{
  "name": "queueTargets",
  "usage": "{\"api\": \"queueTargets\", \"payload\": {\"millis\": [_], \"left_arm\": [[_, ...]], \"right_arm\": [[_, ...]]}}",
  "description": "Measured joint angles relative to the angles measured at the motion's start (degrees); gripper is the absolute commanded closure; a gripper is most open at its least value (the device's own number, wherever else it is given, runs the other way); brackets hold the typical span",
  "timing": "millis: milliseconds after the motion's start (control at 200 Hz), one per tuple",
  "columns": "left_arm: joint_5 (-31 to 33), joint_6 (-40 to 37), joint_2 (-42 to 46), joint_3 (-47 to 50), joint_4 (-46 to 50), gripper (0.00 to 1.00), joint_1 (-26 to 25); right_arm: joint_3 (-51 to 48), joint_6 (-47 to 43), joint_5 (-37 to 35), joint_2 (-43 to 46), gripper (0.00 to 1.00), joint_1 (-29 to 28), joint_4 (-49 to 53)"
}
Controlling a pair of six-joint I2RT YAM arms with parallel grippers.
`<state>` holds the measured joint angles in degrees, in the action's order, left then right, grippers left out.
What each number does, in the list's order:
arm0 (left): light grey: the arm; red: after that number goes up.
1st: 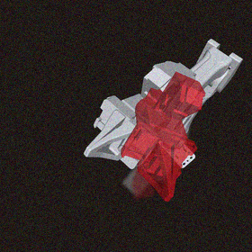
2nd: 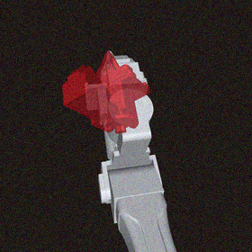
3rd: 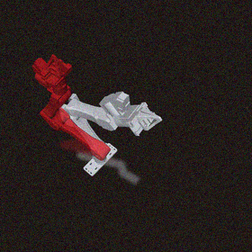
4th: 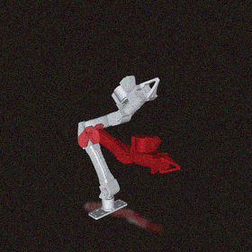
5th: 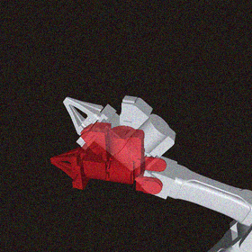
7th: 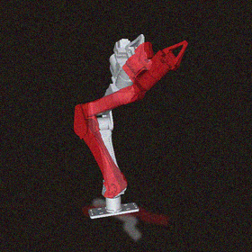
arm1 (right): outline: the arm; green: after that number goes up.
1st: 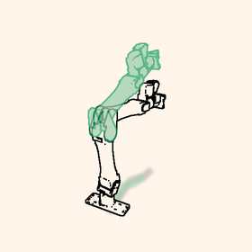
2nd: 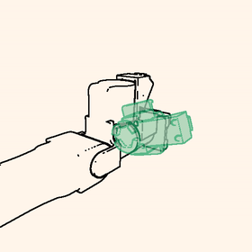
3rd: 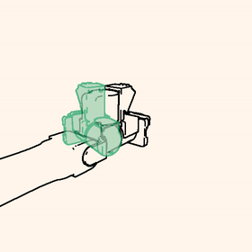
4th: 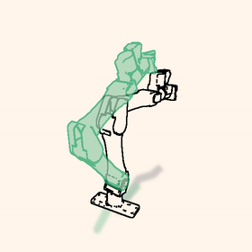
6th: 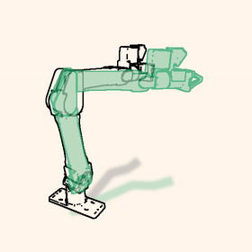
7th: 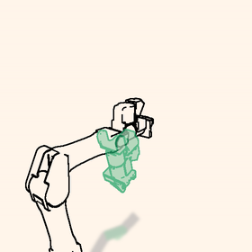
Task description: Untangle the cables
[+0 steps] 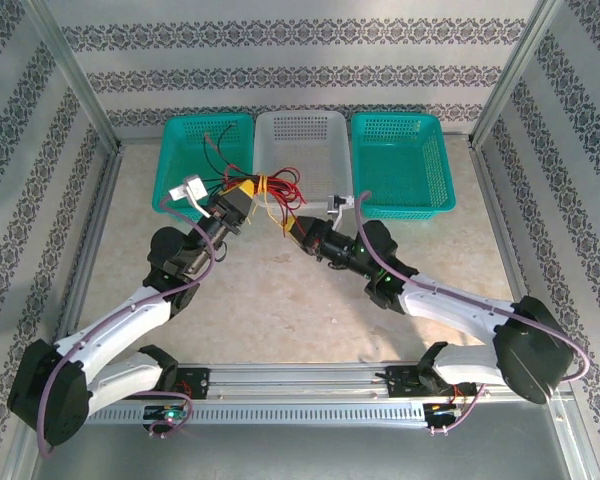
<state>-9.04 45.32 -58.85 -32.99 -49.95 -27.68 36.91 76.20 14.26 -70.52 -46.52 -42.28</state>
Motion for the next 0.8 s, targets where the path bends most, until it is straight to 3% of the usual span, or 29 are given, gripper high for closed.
{"api": "queueTargets", "payload": {"millis": [170, 445, 650, 800], "left_arm": [[3.8, -4.2, 3.7, 0.4, 1.6, 1.00, -0.1], [9.8, -6.4, 7.8, 2.2, 7.7, 1.00, -0.1], [8.0, -9.6, 10.8, 2.0, 13.6, 1.00, -0.1], [1.1, -12.3, 12.3, 0.9, 17.3, 1.00, -0.1]], "right_arm": [[1.6, -2.2, -7.2, 2.4, 1.00, -7.2, 0.3], [10.5, -10.9, -9.8, 5.4, 1.00, -8.5, 14.5], [24.8, -20.8, -11.8, 7.6, 1.00, -8.5, 33.1], [38.6, -27.3, -12.3, 4.6, 1.00, -6.8, 48.5]]}}
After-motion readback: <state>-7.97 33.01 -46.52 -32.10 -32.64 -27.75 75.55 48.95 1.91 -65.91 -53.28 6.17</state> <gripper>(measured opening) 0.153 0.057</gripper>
